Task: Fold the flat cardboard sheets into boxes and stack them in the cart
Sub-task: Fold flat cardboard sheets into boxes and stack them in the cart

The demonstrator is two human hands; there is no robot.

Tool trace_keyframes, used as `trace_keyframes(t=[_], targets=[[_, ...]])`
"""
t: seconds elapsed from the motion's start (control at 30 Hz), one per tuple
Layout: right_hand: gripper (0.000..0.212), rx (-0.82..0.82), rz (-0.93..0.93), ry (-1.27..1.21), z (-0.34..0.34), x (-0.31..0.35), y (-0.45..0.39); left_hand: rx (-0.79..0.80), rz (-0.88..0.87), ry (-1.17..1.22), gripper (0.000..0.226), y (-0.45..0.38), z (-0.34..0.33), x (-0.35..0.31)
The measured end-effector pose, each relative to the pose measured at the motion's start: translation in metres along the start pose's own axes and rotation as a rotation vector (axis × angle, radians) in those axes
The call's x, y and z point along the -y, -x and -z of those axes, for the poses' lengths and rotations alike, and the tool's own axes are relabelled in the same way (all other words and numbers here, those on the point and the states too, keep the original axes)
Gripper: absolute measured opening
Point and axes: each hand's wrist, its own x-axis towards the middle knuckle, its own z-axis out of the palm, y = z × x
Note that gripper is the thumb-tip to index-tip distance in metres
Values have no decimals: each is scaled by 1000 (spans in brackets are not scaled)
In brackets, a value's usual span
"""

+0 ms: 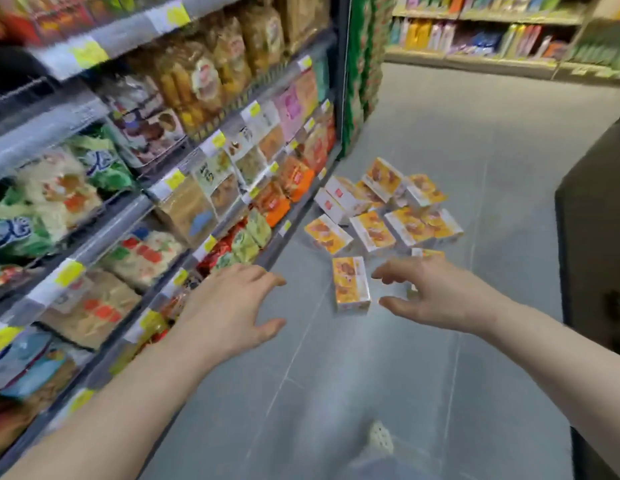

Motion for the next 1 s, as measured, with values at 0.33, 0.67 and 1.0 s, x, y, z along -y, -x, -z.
trace_keyframes(t=[0.33,0.67,1.0], targets=[[39,21,-265,-61,26,-160,6,-5,-264,-60,45,-157,9,-97],[37,-52,-528,-134,51,-247,1,37,-460,-64,51,-283,18,-144],[39,-19,-769,-260,84,-361,-89,95,-589,15,47,-481,20,-156]])
